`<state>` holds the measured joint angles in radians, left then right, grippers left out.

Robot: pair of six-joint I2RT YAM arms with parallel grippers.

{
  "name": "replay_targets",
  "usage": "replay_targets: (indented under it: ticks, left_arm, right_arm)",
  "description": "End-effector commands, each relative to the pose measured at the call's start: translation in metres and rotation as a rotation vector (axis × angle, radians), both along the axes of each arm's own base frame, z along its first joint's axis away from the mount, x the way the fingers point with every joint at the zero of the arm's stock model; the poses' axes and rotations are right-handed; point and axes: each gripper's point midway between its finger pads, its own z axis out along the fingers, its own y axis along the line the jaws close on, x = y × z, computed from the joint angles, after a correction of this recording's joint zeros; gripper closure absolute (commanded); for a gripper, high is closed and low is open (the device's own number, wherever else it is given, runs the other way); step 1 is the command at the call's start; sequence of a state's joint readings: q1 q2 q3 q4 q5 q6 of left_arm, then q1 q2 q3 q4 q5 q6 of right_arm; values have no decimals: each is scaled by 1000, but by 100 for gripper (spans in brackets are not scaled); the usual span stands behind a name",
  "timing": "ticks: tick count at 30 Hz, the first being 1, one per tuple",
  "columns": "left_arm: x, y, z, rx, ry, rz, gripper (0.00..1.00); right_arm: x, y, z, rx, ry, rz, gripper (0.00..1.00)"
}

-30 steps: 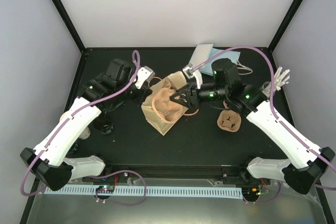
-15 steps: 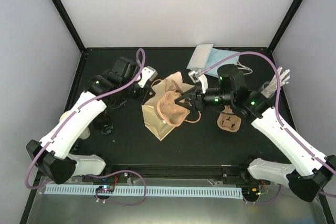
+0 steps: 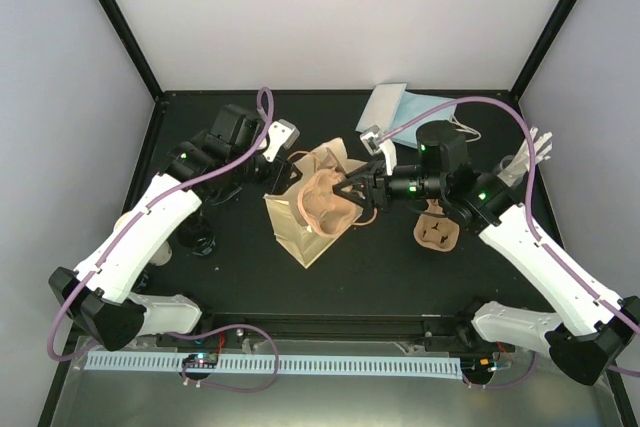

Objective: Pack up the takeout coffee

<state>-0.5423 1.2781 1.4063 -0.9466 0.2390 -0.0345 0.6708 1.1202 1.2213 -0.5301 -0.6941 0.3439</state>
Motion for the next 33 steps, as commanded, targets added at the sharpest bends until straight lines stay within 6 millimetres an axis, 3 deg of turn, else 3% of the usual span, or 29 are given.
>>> replay_targets:
  ticks: [1, 8, 10, 19, 33]
  left_arm:
    - [12, -2, 30, -41, -99, 6, 44]
    - [15, -2, 34, -39, -123, 3, 43]
    - [23, -6, 27, -28, -111, 13, 43]
    - [50, 2, 35, -13, -162, 136, 43]
    - [68, 15, 51, -96, -187, 268, 46]
  right_arm:
    - [2, -3, 30, 61, -68, -16, 60]
    - [5, -11, 54, 105, -134, -73, 60]
    - [5, -13, 57, 114, -145, -81, 60]
    - [9, -17, 69, 132, -198, -118, 60]
    - [22, -2, 63, 97, -179, -74, 60]
